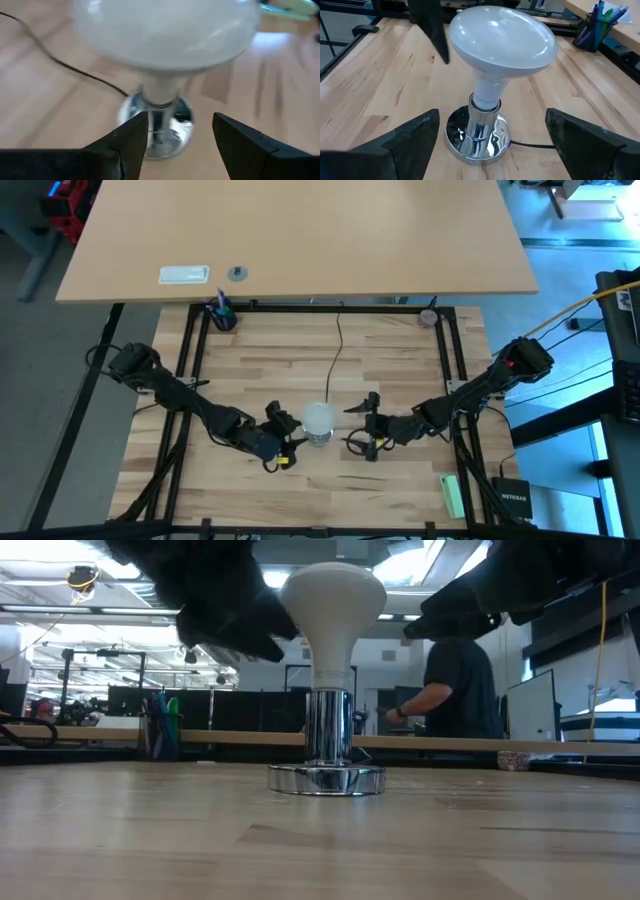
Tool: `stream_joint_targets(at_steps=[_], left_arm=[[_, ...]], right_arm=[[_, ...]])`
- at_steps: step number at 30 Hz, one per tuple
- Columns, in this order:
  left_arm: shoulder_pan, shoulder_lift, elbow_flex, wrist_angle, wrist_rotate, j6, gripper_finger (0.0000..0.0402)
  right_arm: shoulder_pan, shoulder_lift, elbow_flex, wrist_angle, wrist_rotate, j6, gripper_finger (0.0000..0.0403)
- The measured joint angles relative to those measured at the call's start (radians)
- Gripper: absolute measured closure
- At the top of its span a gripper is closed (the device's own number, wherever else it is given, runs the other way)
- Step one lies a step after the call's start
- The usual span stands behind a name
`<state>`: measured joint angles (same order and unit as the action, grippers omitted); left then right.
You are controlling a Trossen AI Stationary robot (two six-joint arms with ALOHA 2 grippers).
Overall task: Screw lightbulb
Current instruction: Remove the lightbulb from the lamp
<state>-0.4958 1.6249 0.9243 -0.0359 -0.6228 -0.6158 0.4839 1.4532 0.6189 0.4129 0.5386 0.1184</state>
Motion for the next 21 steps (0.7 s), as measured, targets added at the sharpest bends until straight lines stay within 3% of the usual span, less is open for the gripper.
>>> stream_joint_targets(at_steps=[3,6,10,16,21], left_arm=[[-0.024,0.002,-0.098,0.114,-0.091,-0.029,0.0192],[-0.014,0.032,-0.203,0.380,-0.088,-0.056,0.0192],[0.014,0.052,-0.250,0.675,-0.048,0.054,0.0192],[0.050,0.078,-0.227,0.675,-0.035,0.173,0.0192],[0.067,0.143,-0.177,0.677,-0.035,0.186,0.0192]], right_arm=[[0.000,0.000,0.000,0.003,0.000,0.000,0.0036],[-0.008,0.000,0.000,0.005,0.003,-0.001,0.0036],[-0.015,0.000,0.000,0.004,0.000,-0.004,0.0036],[-0.015,0.000,0.000,0.005,0.005,-0.021,0.0036],[-0.021,0.000,0.000,0.005,0.006,-0.022,0.0036]])
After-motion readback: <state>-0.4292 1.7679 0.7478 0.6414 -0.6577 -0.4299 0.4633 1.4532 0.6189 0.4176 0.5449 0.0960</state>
